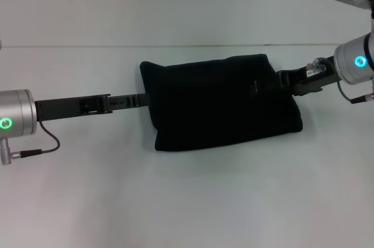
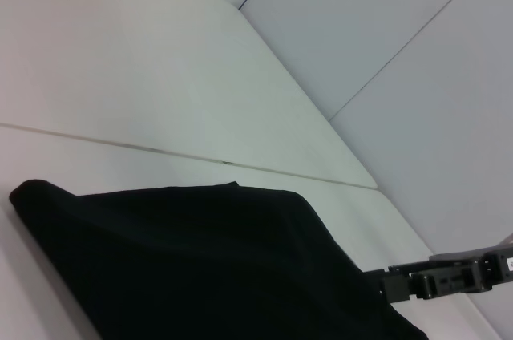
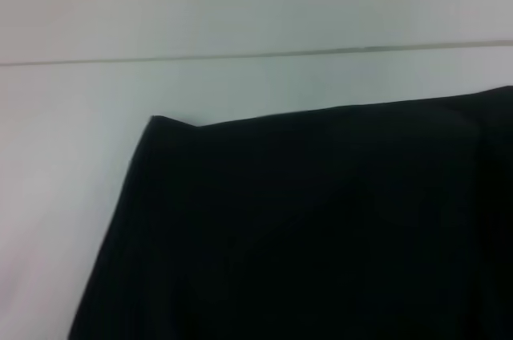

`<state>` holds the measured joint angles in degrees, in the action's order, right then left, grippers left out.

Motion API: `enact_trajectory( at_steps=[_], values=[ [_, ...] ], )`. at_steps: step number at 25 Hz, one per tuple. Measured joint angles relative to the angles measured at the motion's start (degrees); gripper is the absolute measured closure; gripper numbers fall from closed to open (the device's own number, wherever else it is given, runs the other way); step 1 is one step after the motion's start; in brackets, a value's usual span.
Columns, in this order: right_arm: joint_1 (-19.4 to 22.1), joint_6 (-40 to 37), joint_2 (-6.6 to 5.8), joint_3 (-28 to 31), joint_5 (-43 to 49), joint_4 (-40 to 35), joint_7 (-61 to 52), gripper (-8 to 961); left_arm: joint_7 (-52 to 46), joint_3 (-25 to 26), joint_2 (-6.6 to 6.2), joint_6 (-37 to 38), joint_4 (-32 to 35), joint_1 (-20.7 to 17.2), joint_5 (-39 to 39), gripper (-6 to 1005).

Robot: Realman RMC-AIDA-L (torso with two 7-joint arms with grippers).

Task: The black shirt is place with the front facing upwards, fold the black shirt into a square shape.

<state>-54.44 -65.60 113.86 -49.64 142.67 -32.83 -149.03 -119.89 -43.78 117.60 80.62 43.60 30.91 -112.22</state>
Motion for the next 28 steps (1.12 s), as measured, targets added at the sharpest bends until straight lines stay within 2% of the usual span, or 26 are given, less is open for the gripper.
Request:
enact_trajectory(
  at_steps=[12, 20, 28],
  values=[
    [1.3, -6.0, 0.35, 0.1, -1.4, -1.0, 0.7, 17, -0.3, 0.1, 0.26, -1.8, 0.0, 0.2, 0.0, 88],
    [2.9, -7.1, -0.23, 0.3, -1.2, -1.6, 1.2, 18, 0.0, 0.2, 0.41, -2.4, -0.1, 0.3, 0.0, 90],
    [4.4, -9.8, -0.51, 0.6, -7.6, -0.7, 6.0, 18, -0.1, 0.2, 0.60, -3.1, -0.2, 0.3, 0.0, 92]
  ],
)
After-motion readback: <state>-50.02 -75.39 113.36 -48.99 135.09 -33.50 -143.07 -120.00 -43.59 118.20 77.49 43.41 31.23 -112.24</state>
